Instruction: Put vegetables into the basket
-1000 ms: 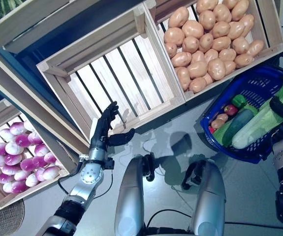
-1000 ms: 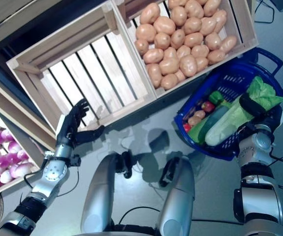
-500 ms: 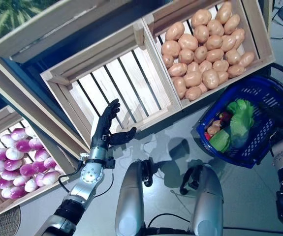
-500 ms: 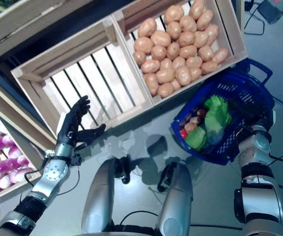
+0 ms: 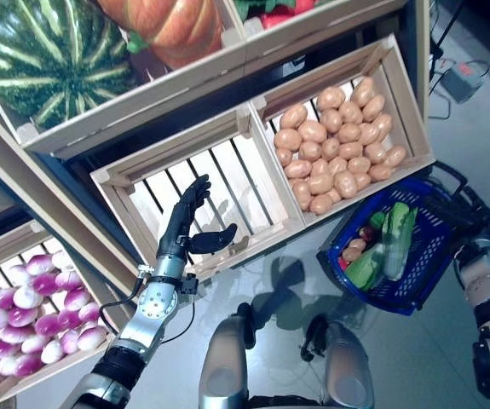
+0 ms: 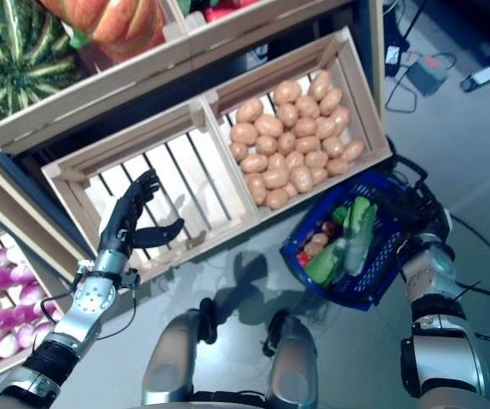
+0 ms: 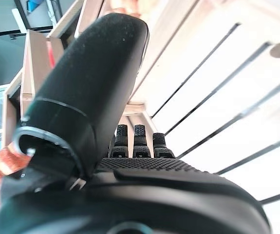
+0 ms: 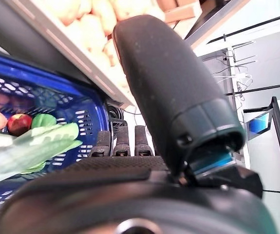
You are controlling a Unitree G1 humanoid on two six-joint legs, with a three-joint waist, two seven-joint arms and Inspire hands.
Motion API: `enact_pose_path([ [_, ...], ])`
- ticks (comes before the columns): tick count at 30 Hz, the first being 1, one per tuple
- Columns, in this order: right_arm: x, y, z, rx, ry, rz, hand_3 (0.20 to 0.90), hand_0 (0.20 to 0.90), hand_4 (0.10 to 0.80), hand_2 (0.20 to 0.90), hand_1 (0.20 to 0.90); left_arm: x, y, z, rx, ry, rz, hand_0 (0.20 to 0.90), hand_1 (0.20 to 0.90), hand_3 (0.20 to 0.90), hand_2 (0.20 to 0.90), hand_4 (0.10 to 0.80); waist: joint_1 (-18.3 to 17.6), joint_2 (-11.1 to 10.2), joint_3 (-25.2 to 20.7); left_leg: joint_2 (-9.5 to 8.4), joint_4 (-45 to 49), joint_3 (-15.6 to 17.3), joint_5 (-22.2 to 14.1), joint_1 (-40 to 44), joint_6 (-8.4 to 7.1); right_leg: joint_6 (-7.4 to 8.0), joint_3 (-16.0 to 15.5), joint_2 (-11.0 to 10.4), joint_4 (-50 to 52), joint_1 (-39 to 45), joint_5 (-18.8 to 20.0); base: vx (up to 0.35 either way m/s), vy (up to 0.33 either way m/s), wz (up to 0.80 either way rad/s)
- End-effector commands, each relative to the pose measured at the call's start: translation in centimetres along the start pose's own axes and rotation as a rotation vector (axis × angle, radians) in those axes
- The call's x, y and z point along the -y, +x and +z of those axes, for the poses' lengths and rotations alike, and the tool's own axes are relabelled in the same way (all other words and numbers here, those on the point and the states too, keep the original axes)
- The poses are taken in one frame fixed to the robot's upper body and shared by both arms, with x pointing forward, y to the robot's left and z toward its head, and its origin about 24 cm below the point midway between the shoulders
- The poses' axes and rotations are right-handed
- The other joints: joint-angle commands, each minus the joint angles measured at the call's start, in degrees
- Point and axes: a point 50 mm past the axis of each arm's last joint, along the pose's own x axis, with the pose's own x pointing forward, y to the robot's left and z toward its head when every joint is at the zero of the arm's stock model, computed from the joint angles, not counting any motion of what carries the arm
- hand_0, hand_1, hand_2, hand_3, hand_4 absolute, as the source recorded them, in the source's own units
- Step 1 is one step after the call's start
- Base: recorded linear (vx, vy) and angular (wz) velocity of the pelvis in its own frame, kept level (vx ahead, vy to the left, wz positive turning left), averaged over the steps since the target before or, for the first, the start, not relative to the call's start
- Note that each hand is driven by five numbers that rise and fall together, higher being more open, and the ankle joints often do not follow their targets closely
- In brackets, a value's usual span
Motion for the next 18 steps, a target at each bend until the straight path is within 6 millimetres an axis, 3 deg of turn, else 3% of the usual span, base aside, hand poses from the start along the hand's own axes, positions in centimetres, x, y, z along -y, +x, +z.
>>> enact_pose_path([
  [1, -0.7, -0.7, -0.9, 0.059, 0.033, 0.076, 0.900, 0.900, 0.800, 0.900, 0.900, -0.8, -0.1, 0.7, 0.065, 0.034, 0.016, 0.900, 0.900, 0.900, 0.900, 0.800, 0.41, -2.62, -12.92, -2.88, -8.38, 0.88, -2.50, 7.67, 0.58, -1.36, 0.44, 3.56, -15.57, 9.16, 4.85, 0.169, 0.069, -0.15],
  [6, -1.5, -3.6, -6.6, 0.009, 0.150, 0.112, 0.900, 0.900, 0.800, 0.900, 0.900, 0.4, -1.8, -1.5, -0.012, 0.055, 0.008, 0.900, 0.900, 0.900, 0.900, 0.800, -0.52, -2.63, -16.44, -4.15, -17.87, 1.42, 0.15, 13.98, 0.78, -0.56, 1.65, 5.42, -23.53, 14.37, 7.74, 0.098, 0.072, -0.05],
  [8, -2.3, -5.2, -9.4, -0.042, 0.198, 0.139, 0.900, 0.900, 0.800, 0.900, 0.900, 0.9, -2.7, -2.5, -0.052, 0.073, 0.003, 0.900, 0.900, 0.900, 0.900, 0.800, -1.03, -2.35, -17.40, -4.51, -20.84, 1.50, 1.02, 15.89, 0.86, -0.37, 2.05, 5.93, -25.11, 15.57, 8.22, 0.048, 0.067, 0.00],
  [9, -2.8, -6.6, -11.7, -0.094, 0.228, 0.150, 0.900, 0.900, 0.800, 0.900, 0.900, 1.2, -3.4, -3.5, -0.090, 0.087, -0.001, 0.900, 0.900, 0.900, 0.900, 0.800, -1.44, -2.18, -18.04, -4.76, -22.95, 1.57, 1.69, 17.11, 0.92, -0.31, 2.37, 6.30, -26.25, 16.32, 8.58, 0.038, 0.047, -0.04],
  [13, -4.2, -10.0, -16.2, -0.234, 0.218, 0.174, 0.900, 0.900, 0.800, 0.900, 0.900, 2.0, -5.5, -5.9, -0.188, 0.139, -0.031, 0.900, 0.900, 0.900, 0.900, 0.800, -2.47, -1.95, -19.20, -5.37, -27.08, 1.79, 2.94, 19.37, 0.94, 0.08, 2.76, 7.06, -29.55, 18.00, 9.67, 0.024, 0.031, -0.02],
  [18, -4.2, -12.3, -19.5, -0.399, 0.210, 0.192, 0.900, 0.900, 0.800, 0.900, 0.900, 3.2, -7.7, -8.5, -0.313, 0.203, -0.093, 0.900, 0.900, 0.900, 0.900, 0.800, -3.06, -1.85, -19.82, -5.98, -27.08, 2.00, 2.69, 19.39, 0.86, 0.50, 3.18, 7.36, -33.17, 19.05, 11.55, 0.000, 0.000, 0.00],
])
